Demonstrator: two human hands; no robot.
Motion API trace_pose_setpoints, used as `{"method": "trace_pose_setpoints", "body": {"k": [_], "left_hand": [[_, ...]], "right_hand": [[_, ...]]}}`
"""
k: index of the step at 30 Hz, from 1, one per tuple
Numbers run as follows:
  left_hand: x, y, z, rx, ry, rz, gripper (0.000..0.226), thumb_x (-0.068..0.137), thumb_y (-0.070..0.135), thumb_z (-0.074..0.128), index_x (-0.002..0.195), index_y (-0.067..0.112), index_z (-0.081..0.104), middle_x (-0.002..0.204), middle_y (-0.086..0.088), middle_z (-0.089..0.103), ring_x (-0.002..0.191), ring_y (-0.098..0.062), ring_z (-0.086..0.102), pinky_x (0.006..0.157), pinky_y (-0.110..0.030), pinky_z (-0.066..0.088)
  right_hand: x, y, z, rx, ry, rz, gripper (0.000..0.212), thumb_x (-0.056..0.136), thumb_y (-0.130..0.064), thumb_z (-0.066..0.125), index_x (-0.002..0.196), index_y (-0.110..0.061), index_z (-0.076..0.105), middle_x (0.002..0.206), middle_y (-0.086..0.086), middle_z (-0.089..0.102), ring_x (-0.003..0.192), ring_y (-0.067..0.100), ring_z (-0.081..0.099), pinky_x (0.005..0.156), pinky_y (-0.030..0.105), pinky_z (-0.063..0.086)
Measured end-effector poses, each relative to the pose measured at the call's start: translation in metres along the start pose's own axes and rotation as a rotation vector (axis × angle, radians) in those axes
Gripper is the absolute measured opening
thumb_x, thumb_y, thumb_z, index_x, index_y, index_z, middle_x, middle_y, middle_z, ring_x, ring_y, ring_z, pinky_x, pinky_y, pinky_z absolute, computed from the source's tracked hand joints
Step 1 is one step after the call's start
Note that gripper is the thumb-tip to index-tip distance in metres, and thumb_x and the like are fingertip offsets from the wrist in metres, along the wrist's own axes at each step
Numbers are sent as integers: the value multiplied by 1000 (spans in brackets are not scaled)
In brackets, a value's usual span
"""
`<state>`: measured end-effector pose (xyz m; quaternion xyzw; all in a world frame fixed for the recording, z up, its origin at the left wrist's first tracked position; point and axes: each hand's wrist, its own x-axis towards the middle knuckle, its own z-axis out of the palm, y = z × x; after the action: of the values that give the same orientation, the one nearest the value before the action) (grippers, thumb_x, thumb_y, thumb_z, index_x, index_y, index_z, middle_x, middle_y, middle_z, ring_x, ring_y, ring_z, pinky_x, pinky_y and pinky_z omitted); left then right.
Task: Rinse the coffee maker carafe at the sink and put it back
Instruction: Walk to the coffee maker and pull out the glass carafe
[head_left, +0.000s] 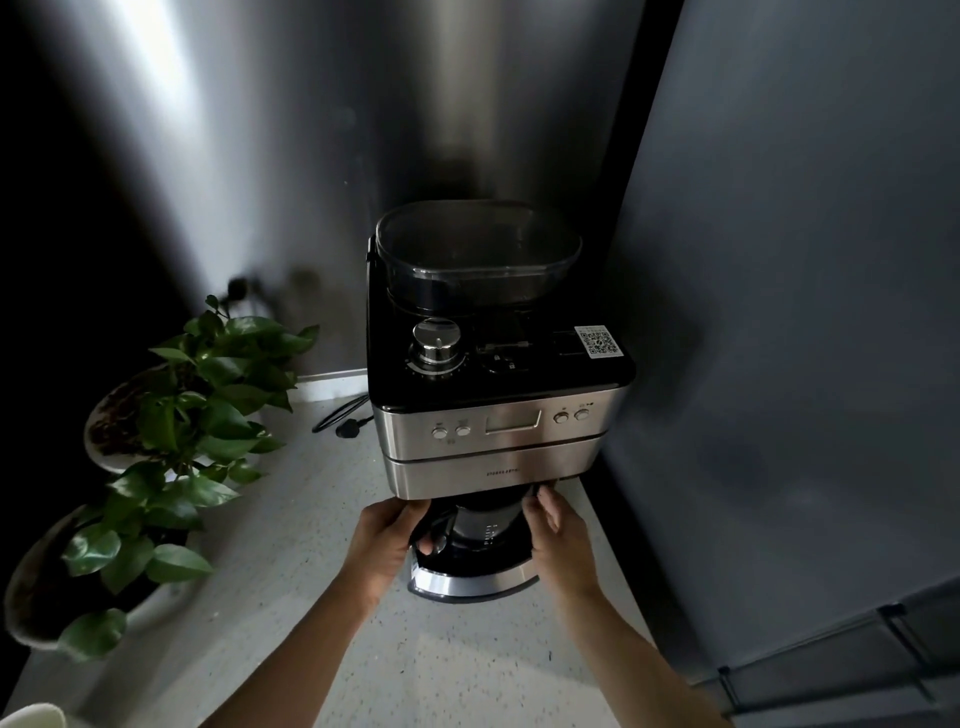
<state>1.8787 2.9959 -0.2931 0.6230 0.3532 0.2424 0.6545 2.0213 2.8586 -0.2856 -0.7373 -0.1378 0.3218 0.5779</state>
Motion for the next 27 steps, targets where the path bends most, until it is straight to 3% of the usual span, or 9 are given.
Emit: {"method": "trace_pose_setpoints", "body": {"k": [3, 6, 10, 14, 16, 20, 23, 25, 27], "left_hand": [[2, 0, 4, -10, 4, 16, 57, 90, 36, 65, 57, -11, 58, 47, -15, 57, 48, -24, 53, 59, -22, 50], [2, -1, 9, -14, -18, 1, 57, 89, 37, 62, 62, -13, 57, 40, -6, 48, 41, -20, 42, 55, -30, 43], [-1, -2, 15, -43, 11, -7, 51, 98, 23, 58, 75, -23, 54, 39, 1, 48, 35, -12, 38, 48, -28, 35], [-7, -1, 7, -33, 18, 21, 55, 95, 33, 56, 72, -18, 57, 40, -6, 44, 34, -16, 37, 45, -24, 39], [-14, -2, 2, -20, 16, 32, 58, 97, 33, 55, 74, -21, 57, 39, -8, 44, 33, -15, 37, 45, -22, 41], [-28, -3, -5, 9, -4, 56, 50, 90, 37, 56, 58, -1, 53, 40, -7, 45, 33, -15, 37, 41, -23, 33], [-37, -5, -10, -3, -25, 55, 47, 90, 38, 58, 55, 7, 53, 42, -7, 45, 33, -15, 37, 40, -24, 30], [-47, -7, -13, -14, -41, 56, 49, 88, 44, 60, 52, 12, 51, 42, -8, 43, 33, -16, 37, 40, -24, 31], [-58, -8, -15, -30, -56, 47, 50, 84, 50, 61, 52, 12, 48, 43, -9, 42, 35, -17, 36, 41, -25, 30]], "right_hand": [[5, 2, 9, -64, -61, -44, 40, 104, -28, 55, 143, -27, 45, 131, -8, 62, 133, 15, 53, 98, 11, 36], [7, -6, 11, -14, -89, -8, 55, 105, -27, 53, 156, -20, 35, 135, -15, 49, 136, 9, 45, 106, 18, 31], [5, -9, 6, -2, -88, 15, 54, 107, -27, 48, 158, -19, 33, 135, -15, 45, 131, 4, 40, 108, 21, 29], [8, -13, 4, 19, -67, 31, 51, 108, -35, 44, 157, -24, 36, 151, -8, 49, 142, 15, 45, 112, 27, 33], [8, -16, 4, 27, -88, 47, 54, 106, -44, 42, 157, -28, 35, 146, -13, 47, 142, 13, 42, 113, 30, 30], [4, -9, 2, 34, -105, 46, 51, 107, -39, 43, 156, -24, 39, 147, -9, 51, 140, 14, 46, 110, 28, 33], [-3, -1, 0, 35, -132, 50, 64, 101, -52, 48, 157, -22, 38, 157, -1, 49, 145, 20, 45, 120, 36, 33], [-10, 2, -2, 45, -136, 47, 77, 88, -62, 50, 155, -24, 41, 155, 0, 52, 143, 20, 48, 122, 42, 33], [-18, 5, -4, 56, -134, 24, 76, 85, -63, 50, 150, -23, 47, 149, 0, 58, 140, 19, 52, 121, 41, 36]]}}
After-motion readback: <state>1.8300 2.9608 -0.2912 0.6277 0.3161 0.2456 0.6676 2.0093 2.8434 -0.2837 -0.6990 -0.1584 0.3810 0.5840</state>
